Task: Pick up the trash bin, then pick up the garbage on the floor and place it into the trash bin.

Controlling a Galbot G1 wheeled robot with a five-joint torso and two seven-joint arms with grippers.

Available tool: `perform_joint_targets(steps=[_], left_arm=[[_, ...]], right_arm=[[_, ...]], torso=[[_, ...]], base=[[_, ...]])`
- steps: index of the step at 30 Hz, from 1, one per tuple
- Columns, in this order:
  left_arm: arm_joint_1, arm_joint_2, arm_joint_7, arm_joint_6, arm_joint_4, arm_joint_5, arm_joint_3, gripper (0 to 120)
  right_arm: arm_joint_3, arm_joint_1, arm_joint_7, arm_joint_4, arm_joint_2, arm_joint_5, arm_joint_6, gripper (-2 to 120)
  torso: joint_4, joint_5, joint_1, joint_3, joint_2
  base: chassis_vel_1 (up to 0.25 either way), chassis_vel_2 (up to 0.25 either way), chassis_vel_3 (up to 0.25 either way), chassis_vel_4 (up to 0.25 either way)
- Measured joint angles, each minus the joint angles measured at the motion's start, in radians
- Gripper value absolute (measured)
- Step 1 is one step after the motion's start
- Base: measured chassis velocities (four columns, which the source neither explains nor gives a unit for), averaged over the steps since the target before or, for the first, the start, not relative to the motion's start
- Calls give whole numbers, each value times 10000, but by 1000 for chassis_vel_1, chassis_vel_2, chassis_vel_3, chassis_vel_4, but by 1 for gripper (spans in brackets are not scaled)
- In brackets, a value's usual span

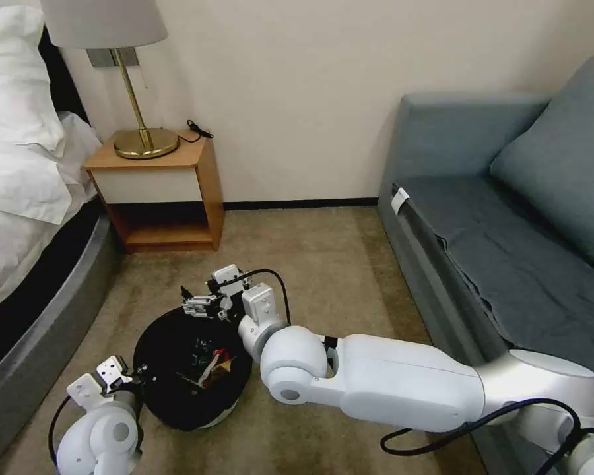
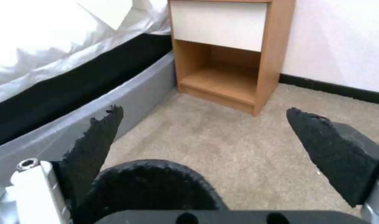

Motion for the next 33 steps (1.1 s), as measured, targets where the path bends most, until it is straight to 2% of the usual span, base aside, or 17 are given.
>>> perform_joint_targets(steps=[3, 5, 6, 9, 10, 11, 13, 14, 16, 18, 19, 23, 24, 26, 29, 30, 33], left_arm=[[91, -20, 233, -171, -50, 385, -28, 46], [130, -23, 385, -294, -84, 555, -44, 50], [197, -26, 706, -541, -141, 860, -79, 54], [381, -20, 2149, -1868, -232, 1729, -238, 67], [381, -20, 2149, -1868, -232, 1729, -238, 67], [444, 5, 3103, -2778, -229, 2132, -336, 73], [506, 54, 4461, -4003, -216, 2590, -481, 81], [506, 54, 4461, -4003, -216, 2590, -481, 81], [549, 109, 5599, -4983, -242, 2839, -557, 91], [614, 147, 6220, -5391, -358, 2923, -484, 98], [614, 147, 6220, -5391, -358, 2923, -484, 98], [684, 207, 6895, -5662, -469, 3242, -260, 100], [684, 207, 6895, -5662, -469, 3242, -260, 100], [770, 225, 7054, -5753, -530, 3448, -182, 100], [879, 285, 7284, -5829, -722, 3772, 18, 100], [879, 285, 7284, -5829, -722, 3772, 18, 100], [953, 352, 7521, -5883, -888, 3983, 132, 100]], right_arm=[[74, -72, 1, 12, -123, -29, 0, 100], [97, -93, 0, 22, -154, -43, 0, 100], [147, -131, 0, 42, -202, -58, 0, 100], [460, -283, -4, 196, -477, -112, 4, 100], [460, -283, -4, 196, -477, -112, 4, 100], [685, -387, -39, 303, -675, -141, 17, 100], [1221, -686, -271, 513, -1089, -308, 210, 100], [1221, -686, -271, 513, -1089, -308, 210, 100], [2246, -1444, -785, 868, -1692, -967, 552, 100], [3394, -2361, -1110, 1279, -2246, -2309, 925, 100], [3394, -2361, -1110, 1279, -2246, -2309, 925, 100], [6336, -4780, -1789, 1994, -2864, -5081, 1352, 100], [6336, -4780, -1789, 1994, -2864, -5081, 1352, 100], [7696, -6225, -1984, 2407, -2941, -5800, 1424, 100], [10133, -9051, -2161, 3388, -2530, -7462, 1443, 100], [10133, -9051, -2161, 3388, -2530, -7462, 1443, 100], [11231, -10997, -2255, 3934, -1543, -9203, 1492, 100]], torso=[[-1, 0, 0, 0, 0], [-1, -1, 0, 0, 0], [0, 0, 0, 0, 0], [2, 0, 0, 0, 0], [2, 0, 0, 0, 0], [2, 0, 0, 0, 0], [2, 1, 0, 0, 0], [2, 1, 0, 0, 0], [0, 2, 1, -1, 0], [-2, 3, 0, 0, 2], [-2, 3, 0, 0, 2], [0, 1, 0, -1, 2], [0, 1, 0, -1, 2], [-6, 7, 0, 0, 1], [-2, 3, 0, -2, 2], [-2, 3, 0, -2, 2], [-6, -2, 0, -2, 2]], base=[[0, 0, 0, 0], [0, 0, 0, 0], [0, 0, 0, 0], [0, 0, 0, 0], [0, 0, 0, 0], [0, 0, 0, 0], [0, 0, 0, 0], [0, 0, 0, 0], [0, 0, 0, 0], [0, 0, 0, 0], [0, 0, 0, 0], [0, 0, 0, 0], [0, 0, 0, 0], [0, 0, 0, 0], [0, 0, 0, 0], [0, 0, 0, 0], [0, 0, 0, 0]])
